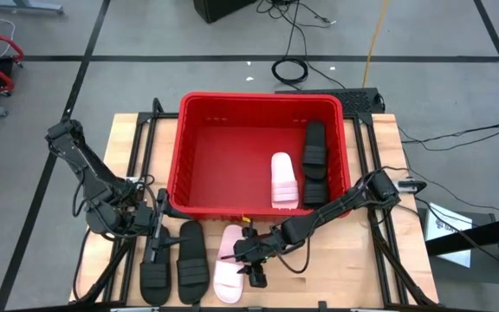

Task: Pick and place slides into bin
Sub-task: Put the pink slide into the red container

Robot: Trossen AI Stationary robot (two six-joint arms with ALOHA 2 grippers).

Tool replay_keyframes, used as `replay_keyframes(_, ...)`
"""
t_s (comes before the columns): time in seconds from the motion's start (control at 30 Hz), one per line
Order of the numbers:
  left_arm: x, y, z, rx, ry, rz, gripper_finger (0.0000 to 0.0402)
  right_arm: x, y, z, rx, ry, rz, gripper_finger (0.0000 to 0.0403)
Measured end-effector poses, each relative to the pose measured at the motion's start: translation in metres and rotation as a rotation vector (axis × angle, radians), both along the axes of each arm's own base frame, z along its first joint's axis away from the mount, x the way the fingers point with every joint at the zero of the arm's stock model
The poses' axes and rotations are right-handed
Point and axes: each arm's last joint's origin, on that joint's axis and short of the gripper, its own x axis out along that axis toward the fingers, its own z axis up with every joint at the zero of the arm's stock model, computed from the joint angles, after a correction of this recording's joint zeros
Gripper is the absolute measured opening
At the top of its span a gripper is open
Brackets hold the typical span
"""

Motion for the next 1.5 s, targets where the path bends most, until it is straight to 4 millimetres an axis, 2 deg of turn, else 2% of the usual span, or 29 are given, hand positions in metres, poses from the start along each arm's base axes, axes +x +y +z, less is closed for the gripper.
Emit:
replay_keyframes(0.2, 0.0, 0.0, 0.0, -0.001, -0.001, 0.0, 0.025, 0.015, -0.004, -0.001, 0.034, 0.029, 0.007, 0.0164)
replay_keyframes(0.43, 0.0, 0.0, 0.0, 0.008, -0.001, 0.001, 0.025, 0.017, 0.001, -0.021, 0.112, 0.112, 0.07, 0.0164)
replay_keyframes(1.07, 0.0, 0.0, 0.0, 0.008, -0.001, 0.001, 0.025, 0.016, 0.007, -0.02, 0.166, 0.112, 0.159, 0.0161)
replay_keyframes(1.2, 0.0, 0.0, 0.0, 0.007, -0.002, 0.001, 0.025, 0.016, 0.007, -0.02, 0.157, 0.107, 0.169, 0.0133)
replay_keyframes(1.43, 0.0, 0.0, 0.0, 0.007, -0.001, 0.001, 0.025, 0.019, -0.001, -0.02, 0.148, 0.101, 0.176, 0.0027)
replay_keyframes(1.5, 0.0, 0.0, 0.0, 0.006, -0.001, 0.001, 0.025, 0.02, -0.004, -0.02, 0.155, 0.102, 0.184, 0.0009)
